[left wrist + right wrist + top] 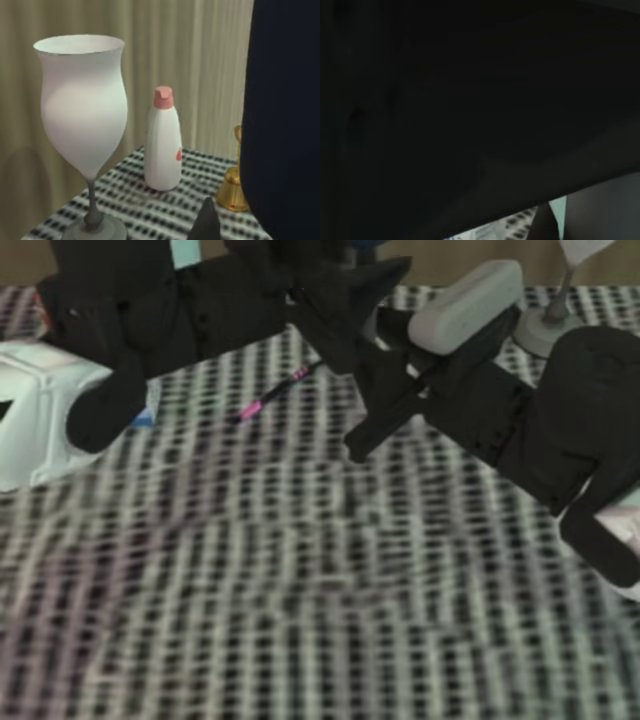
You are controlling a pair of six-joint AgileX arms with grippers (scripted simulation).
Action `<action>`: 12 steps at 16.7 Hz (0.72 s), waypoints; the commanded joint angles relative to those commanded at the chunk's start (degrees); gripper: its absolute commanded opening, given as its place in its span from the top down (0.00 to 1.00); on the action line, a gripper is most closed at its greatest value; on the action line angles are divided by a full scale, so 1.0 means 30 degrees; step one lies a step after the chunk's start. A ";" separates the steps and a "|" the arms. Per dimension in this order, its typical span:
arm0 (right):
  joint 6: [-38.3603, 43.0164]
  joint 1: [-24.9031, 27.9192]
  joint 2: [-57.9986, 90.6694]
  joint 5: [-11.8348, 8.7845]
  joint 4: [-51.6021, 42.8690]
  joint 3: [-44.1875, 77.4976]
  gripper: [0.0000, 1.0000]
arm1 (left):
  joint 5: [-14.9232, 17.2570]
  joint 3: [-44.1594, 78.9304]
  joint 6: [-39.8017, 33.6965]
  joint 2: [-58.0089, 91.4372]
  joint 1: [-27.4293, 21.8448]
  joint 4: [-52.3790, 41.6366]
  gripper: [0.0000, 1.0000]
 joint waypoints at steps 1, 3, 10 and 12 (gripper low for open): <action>0.0000 0.0000 0.0000 0.0000 0.0000 0.0000 1.00 | 0.0000 0.0000 0.0000 0.0000 0.0000 0.0000 0.83; 0.0000 0.0000 0.0000 0.0000 0.0000 0.0000 1.00 | 0.0000 0.0000 0.0000 0.0000 0.0000 0.0000 0.98; 0.0000 0.0000 0.0000 0.0000 0.0000 0.0000 1.00 | 0.0000 0.0000 0.0000 0.0000 0.0000 0.0000 1.00; 0.0000 0.0000 0.0000 0.0000 0.0000 0.0000 1.00 | 0.0000 0.0000 0.0000 0.0000 0.0000 0.0000 1.00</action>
